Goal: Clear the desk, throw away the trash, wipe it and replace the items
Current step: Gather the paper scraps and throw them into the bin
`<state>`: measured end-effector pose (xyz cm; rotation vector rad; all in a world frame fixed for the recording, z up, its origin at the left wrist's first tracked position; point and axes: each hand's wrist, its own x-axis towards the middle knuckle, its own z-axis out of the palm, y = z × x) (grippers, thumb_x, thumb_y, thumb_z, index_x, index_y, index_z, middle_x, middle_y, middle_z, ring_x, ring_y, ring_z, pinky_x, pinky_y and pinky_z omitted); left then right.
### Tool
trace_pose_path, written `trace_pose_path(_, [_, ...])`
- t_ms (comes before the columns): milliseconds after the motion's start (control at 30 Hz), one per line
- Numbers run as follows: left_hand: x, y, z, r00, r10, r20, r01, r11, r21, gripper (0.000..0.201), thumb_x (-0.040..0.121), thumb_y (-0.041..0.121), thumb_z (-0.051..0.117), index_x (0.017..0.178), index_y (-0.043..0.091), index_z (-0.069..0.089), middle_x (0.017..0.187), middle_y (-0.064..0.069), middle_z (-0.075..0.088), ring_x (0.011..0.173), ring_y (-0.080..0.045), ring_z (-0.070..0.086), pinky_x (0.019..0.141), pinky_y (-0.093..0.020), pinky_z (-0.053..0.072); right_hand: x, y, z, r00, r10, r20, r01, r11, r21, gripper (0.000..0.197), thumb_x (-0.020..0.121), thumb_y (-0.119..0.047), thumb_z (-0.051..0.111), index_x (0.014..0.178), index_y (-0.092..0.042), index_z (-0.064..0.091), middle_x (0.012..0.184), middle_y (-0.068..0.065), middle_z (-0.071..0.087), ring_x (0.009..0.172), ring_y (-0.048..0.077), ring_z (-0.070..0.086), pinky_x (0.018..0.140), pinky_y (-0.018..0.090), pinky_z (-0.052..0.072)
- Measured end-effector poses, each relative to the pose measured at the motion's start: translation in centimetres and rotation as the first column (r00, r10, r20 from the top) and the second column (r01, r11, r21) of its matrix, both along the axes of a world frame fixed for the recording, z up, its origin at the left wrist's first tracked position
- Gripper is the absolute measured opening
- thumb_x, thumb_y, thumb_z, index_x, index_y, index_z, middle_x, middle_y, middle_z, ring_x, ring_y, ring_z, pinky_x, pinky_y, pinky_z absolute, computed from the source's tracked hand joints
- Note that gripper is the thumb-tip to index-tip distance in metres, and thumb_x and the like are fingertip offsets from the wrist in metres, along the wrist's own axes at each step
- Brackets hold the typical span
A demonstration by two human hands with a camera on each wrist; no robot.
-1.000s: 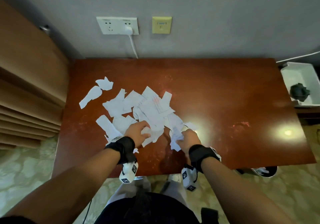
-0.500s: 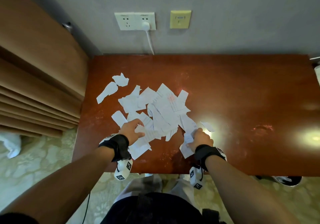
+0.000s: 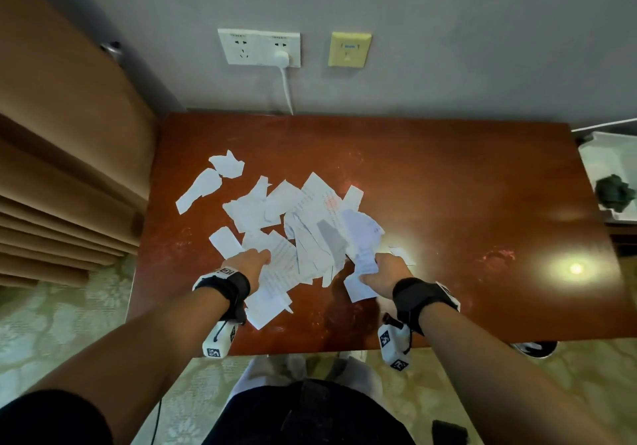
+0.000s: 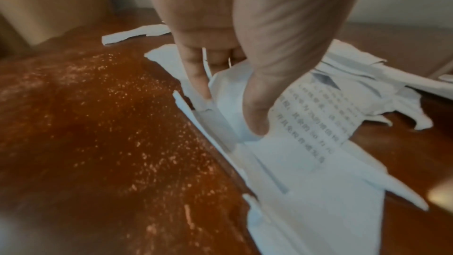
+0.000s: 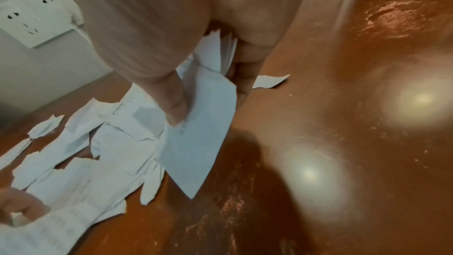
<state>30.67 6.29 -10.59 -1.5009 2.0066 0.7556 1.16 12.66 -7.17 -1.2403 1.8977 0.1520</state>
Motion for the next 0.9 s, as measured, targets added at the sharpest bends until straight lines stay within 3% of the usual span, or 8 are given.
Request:
trace_pose_path(167, [0.0, -0.5, -0.6, 0.925, -0.305, 0.226, 0.343, 0.927, -0.149, 0.044, 0.088, 0.021, 0.068, 0.129, 0.03, 0.059, 0.141, -0.007, 0.039, 0.131, -0.032, 0.034, 0.105, -0.041, 0.037, 1.3, -0.3, 0.2, 0.998, -0.055, 0.035, 0.055, 0.998, 0.005, 0.016, 0.087, -0.026, 0.062, 0.077, -0.013, 0.058, 0.08, 0.006, 0.06, 0.074, 0.021, 0.053, 0.061, 0.024, 0.039])
trace_pose_path(300, [0.1, -1.4, -0.8, 0.889, -0.388, 0.243, 0.423, 0.899, -0.112, 0.031, 0.092, 0.032, 0.062, 0.123, 0.032, 0.065, 0.13, -0.002, 0.048, 0.122, -0.028, 0.036, 0.104, -0.042, 0.033, 2.2, -0.8, -0.5, 0.996, -0.068, 0.058, 0.069, 0.998, -0.013, 0.025, 0.092, -0.031, 0.057, 0.099, -0.01, 0.068, 0.097, 0.01, 0.068, 0.085, 0.025, 0.059, 0.073, 0.029, 0.045])
trace_pose_path(400, [-0.1, -2.5, -0.3, 0.957, -0.266, 0.114, 0.275, 0.958, -0.079, 0.039, 0.095, 0.039, 0.058, 0.133, 0.03, 0.057, 0.132, 0.001, 0.055, 0.124, -0.025, 0.044, 0.106, -0.04, 0.033, 2.9, -1.4, -0.4, 0.995, -0.069, 0.074, 0.07, 0.997, -0.019, 0.03, 0.096, -0.036, 0.055, 0.112, -0.013, 0.065, 0.111, 0.009, 0.066, 0.091, 0.023, 0.056, 0.079, 0.028, 0.041])
trace_pose_path(500, [-0.4, -3.8, 0.1, 0.995, -0.07, -0.07, 0.071, 0.997, 0.018, 0.049, 0.093, 0.044, 0.06, 0.138, 0.025, 0.051, 0.142, -0.001, 0.053, 0.126, -0.026, 0.051, 0.104, -0.037, 0.04, 3.4, -2.3, -0.4, 0.999, -0.003, 0.05, 0.001, 0.999, 0.032, 0.033, 0.092, -0.036, 0.06, 0.11, -0.009, 0.066, 0.112, 0.01, 0.067, 0.1, 0.026, 0.06, 0.083, 0.031, 0.045])
trace_pose_path(633, [-1.6, -5.2, 1.1, 0.965, 0.154, -0.212, -0.146, 0.988, 0.052, 0.031, 0.09, 0.035, 0.064, 0.116, 0.018, 0.059, 0.12, -0.006, 0.064, 0.105, -0.025, 0.06, 0.087, -0.035, 0.049, 3.9, -3.7, -0.7, 0.999, 0.045, 0.019, -0.046, 0.996, 0.079, 0.033, 0.087, -0.04, 0.07, 0.107, -0.014, 0.063, 0.108, 0.001, 0.061, 0.109, 0.027, 0.055, 0.083, 0.026, 0.045])
trace_pose_path(733, [-2.6, -5.5, 0.9, 0.919, 0.278, -0.279, -0.273, 0.96, 0.058, 0.03, 0.087, 0.026, 0.069, 0.113, 0.017, 0.058, 0.115, -0.008, 0.064, 0.101, -0.025, 0.06, 0.088, -0.036, 0.051, 4.4, -5.0, -1.4, 0.998, 0.054, 0.034, -0.055, 0.998, 0.028, 0.031, 0.086, -0.026, 0.073, 0.108, -0.009, 0.061, 0.109, 0.005, 0.06, 0.109, 0.029, 0.056, 0.09, 0.032, 0.046])
trace_pose_path(833, [-2.9, -5.2, 0.0, 0.917, 0.323, -0.233, -0.306, 0.946, 0.108, 0.057, 0.082, 0.015, 0.076, 0.131, 0.024, 0.049, 0.13, -0.005, 0.059, 0.108, -0.027, 0.061, 0.088, -0.032, 0.052, 4.7, -6.0, -2.5, 0.996, 0.041, 0.074, -0.037, 0.998, -0.057, 0.044, 0.085, -0.014, 0.072, 0.124, -0.009, 0.053, 0.122, 0.01, 0.06, 0.11, 0.028, 0.056, 0.084, 0.027, 0.045])
trace_pose_path(900, [-3.1, -4.9, -0.5, 0.971, 0.206, -0.124, -0.195, 0.976, 0.097, 0.072, 0.08, 0.016, 0.076, 0.141, 0.024, 0.039, 0.135, -0.008, 0.056, 0.112, -0.029, 0.061, 0.088, -0.035, 0.054, 4.9, -6.4, -3.3, 0.992, 0.095, 0.087, -0.088, 0.993, -0.083, 0.049, 0.085, -0.012, 0.072, 0.129, -0.01, 0.049, 0.125, 0.011, 0.058, 0.113, 0.029, 0.056, 0.086, 0.028, 0.044])
